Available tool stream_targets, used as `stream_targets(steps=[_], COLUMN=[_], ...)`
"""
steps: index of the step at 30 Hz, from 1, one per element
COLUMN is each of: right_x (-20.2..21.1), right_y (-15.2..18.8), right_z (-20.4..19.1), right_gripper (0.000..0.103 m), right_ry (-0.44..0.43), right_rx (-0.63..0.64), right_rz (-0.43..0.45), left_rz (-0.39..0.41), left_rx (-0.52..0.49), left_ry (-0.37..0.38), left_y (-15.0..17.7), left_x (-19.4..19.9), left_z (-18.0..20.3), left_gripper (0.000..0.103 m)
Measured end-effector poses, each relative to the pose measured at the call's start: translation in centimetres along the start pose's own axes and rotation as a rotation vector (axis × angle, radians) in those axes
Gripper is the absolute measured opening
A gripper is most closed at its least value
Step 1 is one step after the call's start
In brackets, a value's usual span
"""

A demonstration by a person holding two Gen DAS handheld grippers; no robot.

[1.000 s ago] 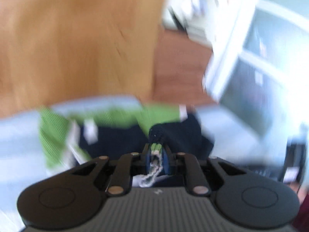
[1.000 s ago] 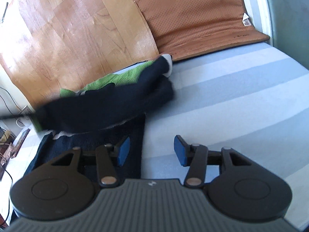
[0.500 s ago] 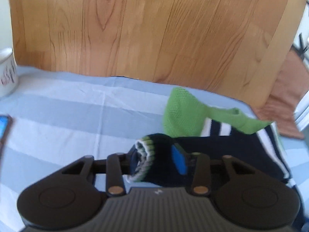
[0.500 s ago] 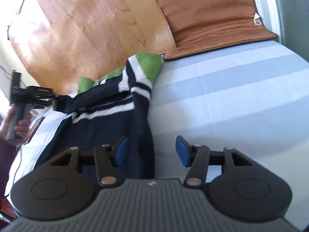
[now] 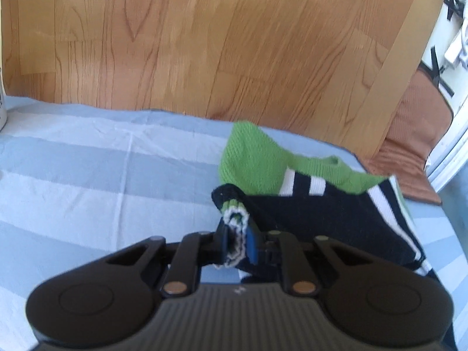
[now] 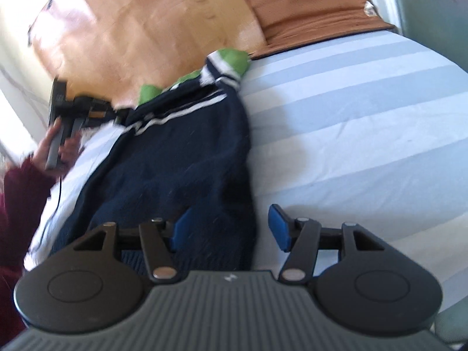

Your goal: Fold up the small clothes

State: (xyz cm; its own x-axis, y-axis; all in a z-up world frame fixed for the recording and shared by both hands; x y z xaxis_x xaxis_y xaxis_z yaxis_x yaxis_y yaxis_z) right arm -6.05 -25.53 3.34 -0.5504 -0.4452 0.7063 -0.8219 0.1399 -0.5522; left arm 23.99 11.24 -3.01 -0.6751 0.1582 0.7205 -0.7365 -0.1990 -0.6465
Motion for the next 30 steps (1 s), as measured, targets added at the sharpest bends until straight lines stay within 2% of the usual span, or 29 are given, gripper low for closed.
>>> stream_targets(steps=[5, 8, 9, 10, 11, 14, 18, 20, 23, 25, 27, 29, 30], right_x=[0.6, 1.8, 2.0, 2.0, 1.9, 3.1, 5.9, 5.3, 1.2, -1.8, -1.9, -1.0, -0.4], right_y=[1.0, 2.1, 2.4, 2.6, 2.7, 2.0, 0.3, 0.7, 2.6, 4.1, 3.4, 1.8, 1.1], right_z=[-0.3, -0.1, -0.1, -0.2, -0.2, -1.7, -6.7, -9.0, -9.9, -9.4, -8.9, -8.6, -8.5], right_gripper=[0.049, 0.042, 0.038, 0.016, 0.01, 0.009, 0.01, 0.01, 0.012, 0.014, 0.02, 0.035, 0.037], right_ry=[0.049, 0.07, 0.078, 0.083, 0.086, 0.073, -0.05, -0.114, -0.192, -0.175, -0.232, -0.236, -0.232], right_rx=[0.035, 0.026, 0.018, 0.003, -0.018, 0.003, 0.178, 0.29, 0.342, 0.358, 0.311, 0.3, 0.311], right_rz=[-0.016, -0.015, -0.007, -0.007, -0.007, 0.044, 0.106, 0.051, -0.134, -0.243, -0.219, -0.164, -0.132], left_rz=[0.043, 0.043, 0.044, 0.042, 0.038, 0.038, 0.083, 0.104, 0.122, 0.098, 0.079, 0.067, 0.063], left_rx=[0.076, 0.061, 0.053, 0.051, 0.055, 0.061, 0.087, 0.115, 0.154, 0.19, 0.18, 0.154, 0.15], left_ry=[0.028, 0.034, 0.032, 0.033, 0.036, 0.049, 0.077, 0.08, 0.051, 0.051, 0.041, 0.04, 0.043], left_y=[-1.8, -1.8, -1.8, -1.7, -1.7, -1.9, -3.0, -3.5, -3.7, -3.5, -3.1, -2.7, -2.7], left_x=[1.1, 1.1, 1.1, 0.9, 0.8, 0.6, 1.9, 2.7, 3.2, 2.8, 2.3, 1.9, 1.8], left_z=[-1.6, -1.5, -1.4, -1.3, -1.3, -1.6, -2.7, -3.7, -5.4, -6.4, -6.5, -6.2, -6.0], left_gripper=[0.011, 0.011, 0.011, 0.011, 0.011, 0.011, 0.011, 0.011, 0.011, 0.011, 0.011, 0.011, 0.011])
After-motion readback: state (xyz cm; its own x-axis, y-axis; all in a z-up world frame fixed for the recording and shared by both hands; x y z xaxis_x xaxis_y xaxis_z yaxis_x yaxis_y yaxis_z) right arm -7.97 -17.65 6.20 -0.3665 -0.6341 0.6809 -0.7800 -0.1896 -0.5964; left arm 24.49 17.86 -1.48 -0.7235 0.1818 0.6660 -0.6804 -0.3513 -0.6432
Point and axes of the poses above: each gripper's, at about its wrist camera, not at the fingertips, and x roughly against the way its jaws point, z to its right, y to its underside, the point moved 5 cm from there along -x, roughly the way its jaws point, and after that the axes turned 4 degrees about -y, right-handed, at the moved point
